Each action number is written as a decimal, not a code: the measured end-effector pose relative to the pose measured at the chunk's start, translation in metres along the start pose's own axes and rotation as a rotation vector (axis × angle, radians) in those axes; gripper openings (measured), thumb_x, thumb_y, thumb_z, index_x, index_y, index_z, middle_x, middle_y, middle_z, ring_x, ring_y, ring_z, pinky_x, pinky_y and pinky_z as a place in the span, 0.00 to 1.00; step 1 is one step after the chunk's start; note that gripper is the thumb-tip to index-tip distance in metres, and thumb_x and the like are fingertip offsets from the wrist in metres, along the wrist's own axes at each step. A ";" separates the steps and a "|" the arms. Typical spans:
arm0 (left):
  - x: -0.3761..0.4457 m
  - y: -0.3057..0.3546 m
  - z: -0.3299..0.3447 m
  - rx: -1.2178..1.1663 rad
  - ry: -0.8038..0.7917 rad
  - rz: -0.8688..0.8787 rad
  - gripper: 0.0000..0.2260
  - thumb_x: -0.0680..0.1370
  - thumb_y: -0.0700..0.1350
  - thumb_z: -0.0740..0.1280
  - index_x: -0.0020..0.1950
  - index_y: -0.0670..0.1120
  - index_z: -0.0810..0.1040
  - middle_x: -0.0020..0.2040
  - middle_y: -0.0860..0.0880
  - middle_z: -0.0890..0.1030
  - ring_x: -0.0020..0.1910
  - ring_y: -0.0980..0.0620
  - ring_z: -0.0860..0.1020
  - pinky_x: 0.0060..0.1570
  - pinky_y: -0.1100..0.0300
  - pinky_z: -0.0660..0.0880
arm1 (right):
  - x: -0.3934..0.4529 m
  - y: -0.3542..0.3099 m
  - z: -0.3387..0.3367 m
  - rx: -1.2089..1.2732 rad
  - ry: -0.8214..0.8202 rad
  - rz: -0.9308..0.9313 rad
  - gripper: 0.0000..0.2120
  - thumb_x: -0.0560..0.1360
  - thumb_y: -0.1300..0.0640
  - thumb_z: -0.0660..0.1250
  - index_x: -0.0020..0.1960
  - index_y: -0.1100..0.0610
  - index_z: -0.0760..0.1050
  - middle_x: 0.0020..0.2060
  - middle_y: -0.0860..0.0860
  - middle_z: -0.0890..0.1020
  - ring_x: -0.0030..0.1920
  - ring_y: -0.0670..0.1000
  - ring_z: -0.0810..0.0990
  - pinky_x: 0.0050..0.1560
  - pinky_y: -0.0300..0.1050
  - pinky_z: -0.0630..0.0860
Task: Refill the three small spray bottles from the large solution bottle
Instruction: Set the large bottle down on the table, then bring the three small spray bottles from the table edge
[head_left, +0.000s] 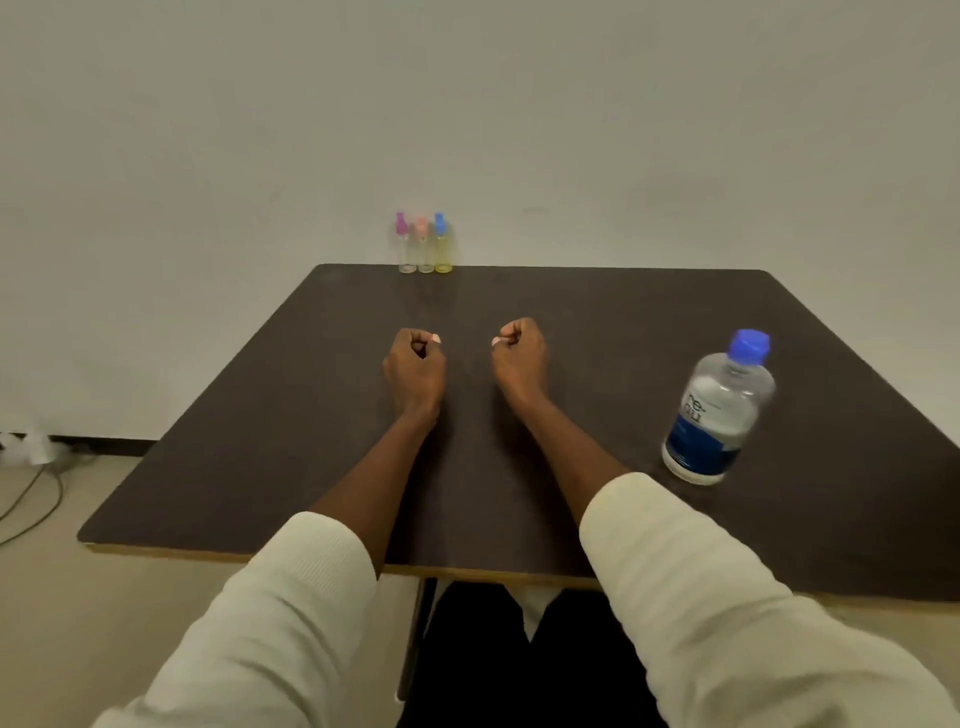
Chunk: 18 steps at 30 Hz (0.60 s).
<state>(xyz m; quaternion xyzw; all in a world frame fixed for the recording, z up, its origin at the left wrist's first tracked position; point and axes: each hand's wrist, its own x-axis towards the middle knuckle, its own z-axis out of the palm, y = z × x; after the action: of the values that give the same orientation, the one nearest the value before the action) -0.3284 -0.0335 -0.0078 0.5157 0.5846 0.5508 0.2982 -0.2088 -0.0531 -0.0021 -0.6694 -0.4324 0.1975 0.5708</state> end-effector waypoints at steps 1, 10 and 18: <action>0.014 -0.002 0.006 -0.011 0.005 -0.003 0.04 0.81 0.42 0.67 0.47 0.46 0.77 0.38 0.55 0.76 0.36 0.59 0.73 0.35 0.68 0.67 | 0.013 0.003 0.012 -0.015 -0.016 0.007 0.03 0.74 0.66 0.65 0.48 0.61 0.74 0.46 0.55 0.79 0.48 0.55 0.78 0.49 0.49 0.75; 0.159 -0.028 0.058 -0.082 0.066 -0.047 0.06 0.79 0.38 0.70 0.54 0.45 0.78 0.48 0.50 0.80 0.47 0.55 0.79 0.51 0.60 0.78 | 0.141 0.022 0.103 -0.035 -0.089 -0.007 0.14 0.74 0.58 0.72 0.56 0.57 0.73 0.52 0.53 0.78 0.51 0.51 0.78 0.54 0.45 0.77; 0.245 -0.041 0.091 -0.009 -0.014 0.000 0.21 0.79 0.40 0.70 0.71 0.44 0.71 0.63 0.49 0.76 0.58 0.54 0.74 0.55 0.63 0.71 | 0.220 0.026 0.154 -0.108 -0.104 -0.046 0.27 0.73 0.54 0.74 0.69 0.60 0.69 0.64 0.55 0.75 0.64 0.53 0.73 0.64 0.46 0.73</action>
<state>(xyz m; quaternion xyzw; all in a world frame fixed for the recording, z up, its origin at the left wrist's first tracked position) -0.3271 0.2310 -0.0123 0.5180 0.5800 0.5498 0.3049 -0.1960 0.2163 -0.0176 -0.6779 -0.4868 0.1952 0.5152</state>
